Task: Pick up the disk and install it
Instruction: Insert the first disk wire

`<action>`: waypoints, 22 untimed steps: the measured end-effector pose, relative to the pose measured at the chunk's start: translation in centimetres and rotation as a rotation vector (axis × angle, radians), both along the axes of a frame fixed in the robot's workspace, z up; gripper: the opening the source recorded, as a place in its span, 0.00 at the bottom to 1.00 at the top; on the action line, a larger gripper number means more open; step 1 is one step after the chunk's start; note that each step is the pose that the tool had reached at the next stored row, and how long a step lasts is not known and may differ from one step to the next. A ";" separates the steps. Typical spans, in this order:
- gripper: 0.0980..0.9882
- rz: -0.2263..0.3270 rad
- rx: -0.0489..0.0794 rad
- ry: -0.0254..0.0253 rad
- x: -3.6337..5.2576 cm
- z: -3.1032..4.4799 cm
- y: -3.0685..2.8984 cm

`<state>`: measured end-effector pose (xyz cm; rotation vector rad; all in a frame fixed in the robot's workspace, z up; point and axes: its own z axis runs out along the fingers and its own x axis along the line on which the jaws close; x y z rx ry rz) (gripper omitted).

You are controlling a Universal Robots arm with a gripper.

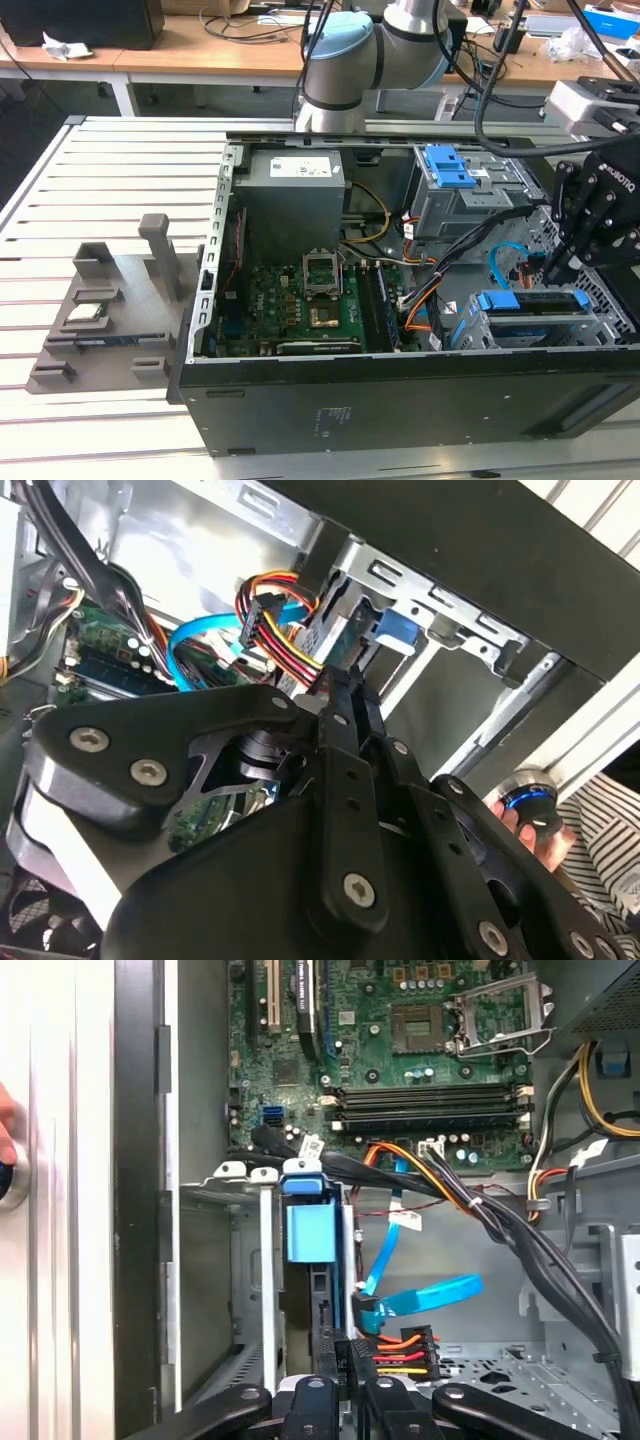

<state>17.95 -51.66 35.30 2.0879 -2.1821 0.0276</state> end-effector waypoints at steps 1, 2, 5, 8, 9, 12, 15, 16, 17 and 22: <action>0.08 0.000 0.000 0.0000 0.00 -0.09 -0.08; 0.08 0.000 0.000 0.0000 0.15 -0.25 -0.09; 0.08 0.000 0.000 0.0002 0.42 -0.66 -0.12; 0.08 0.000 0.000 0.0002 0.42 -0.97 -0.14; 0.08 0.000 0.000 0.0002 0.42 -1.03 -0.15; 0.08 0.000 0.000 0.0001 0.43 -1.15 -0.18; 0.08 0.000 0.000 0.0001 0.43 -1.28 -0.26; 0.08 0.000 0.000 0.0001 0.42 -1.30 -0.28; 0.08 0.000 0.000 0.0002 0.42 -1.33 -0.28; 0.08 0.000 0.000 0.0002 0.49 -1.35 -0.27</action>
